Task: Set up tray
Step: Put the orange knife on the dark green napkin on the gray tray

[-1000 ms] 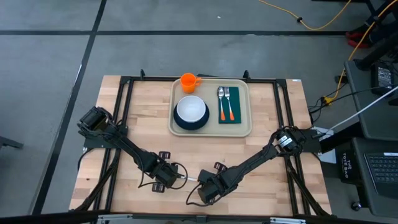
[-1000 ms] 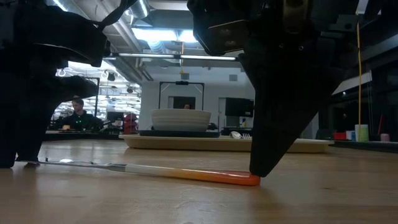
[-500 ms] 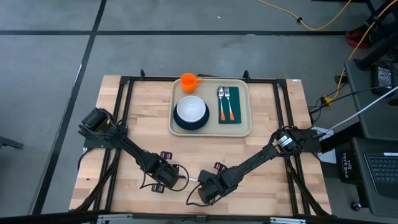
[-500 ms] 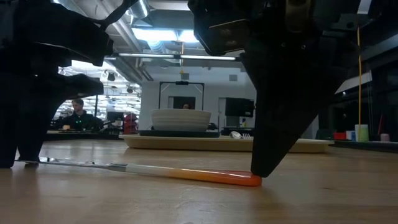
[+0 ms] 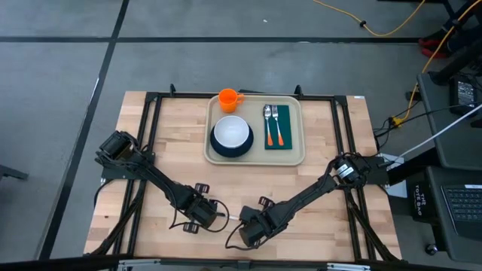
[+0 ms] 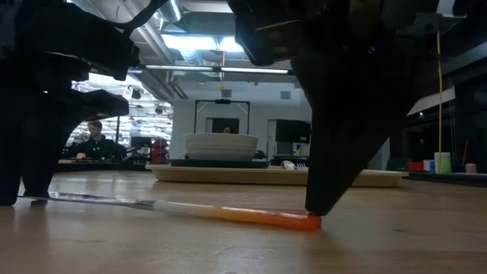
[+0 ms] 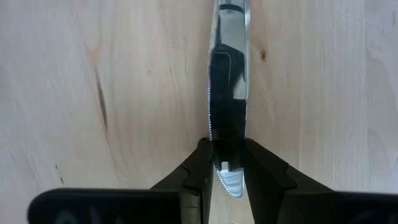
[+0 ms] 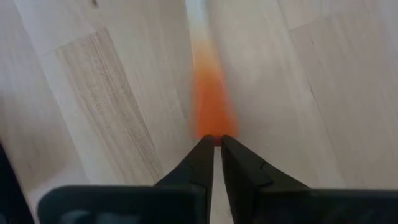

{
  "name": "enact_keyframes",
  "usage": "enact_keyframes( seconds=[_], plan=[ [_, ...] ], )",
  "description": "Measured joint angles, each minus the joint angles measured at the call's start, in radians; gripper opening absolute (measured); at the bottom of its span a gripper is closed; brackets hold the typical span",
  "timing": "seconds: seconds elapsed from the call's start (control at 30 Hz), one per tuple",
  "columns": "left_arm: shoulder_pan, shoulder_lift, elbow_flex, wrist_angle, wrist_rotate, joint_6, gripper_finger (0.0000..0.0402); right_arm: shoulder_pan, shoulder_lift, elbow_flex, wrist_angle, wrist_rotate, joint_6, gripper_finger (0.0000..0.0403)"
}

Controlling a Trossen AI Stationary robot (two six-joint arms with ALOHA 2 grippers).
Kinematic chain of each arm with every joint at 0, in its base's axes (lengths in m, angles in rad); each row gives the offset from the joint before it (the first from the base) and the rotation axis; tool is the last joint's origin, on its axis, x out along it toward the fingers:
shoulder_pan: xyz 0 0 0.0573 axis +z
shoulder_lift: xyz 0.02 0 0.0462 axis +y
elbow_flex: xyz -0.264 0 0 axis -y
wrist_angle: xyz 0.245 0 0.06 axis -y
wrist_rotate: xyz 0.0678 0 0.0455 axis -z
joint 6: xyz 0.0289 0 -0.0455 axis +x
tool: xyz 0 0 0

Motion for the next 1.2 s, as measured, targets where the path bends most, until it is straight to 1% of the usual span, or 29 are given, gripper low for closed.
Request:
enact_keyframes(
  seconds=[0.13, 0.23, 0.3, 0.4, 0.53, 0.63, 0.7, 0.87, 1.0, 1.2],
  plan=[
    [0.000, 0.000, 0.000, 0.000, 0.003, 0.011, 0.0063, 0.000, -0.001, 0.055, -0.041, 0.010, -0.052, 0.0044],
    [0.000, -0.001, 0.000, -0.002, 0.004, 0.010, 0.0063, 0.002, -0.005, 0.099, -0.105, 0.042, -0.069, 0.0045],
    [0.000, -0.001, 0.001, -0.002, 0.009, 0.009, 0.0063, 0.008, -0.005, 0.135, -0.162, 0.077, -0.073, 0.0046],
    [0.000, -0.001, 0.001, -0.003, 0.023, 0.014, 0.0063, 0.025, -0.007, 0.183, -0.205, 0.161, -0.086, 0.0046],
    [0.000, -0.016, -0.002, -0.028, 0.035, 0.024, 0.0063, 0.050, -0.007, 0.218, -0.207, 0.254, -0.147, 0.0046],
    [-0.001, -0.058, -0.002, -0.037, 0.035, 0.029, 0.0063, 0.061, -0.007, 0.235, -0.207, 0.295, -0.149, 0.0046],
    [-0.001, -0.083, -0.002, -0.035, 0.017, 0.029, 0.0063, 0.064, -0.007, 0.242, -0.205, 0.318, -0.148, 0.0046],
    [0.000, -0.130, -0.001, -0.035, -0.042, 0.029, 0.0063, 0.065, -0.008, 0.243, -0.179, 0.320, -0.158, 0.0046],
    [0.000, -0.148, -0.001, -0.054, -0.074, 0.029, 0.0063, 0.065, -0.008, 0.246, -0.166, 0.320, -0.196, 0.0046],
    [0.000, -0.148, 0.000, -0.066, -0.076, 0.029, 0.0063, 0.061, -0.010, 0.282, -0.126, 0.322, -0.267, 0.0046]
  ],
)
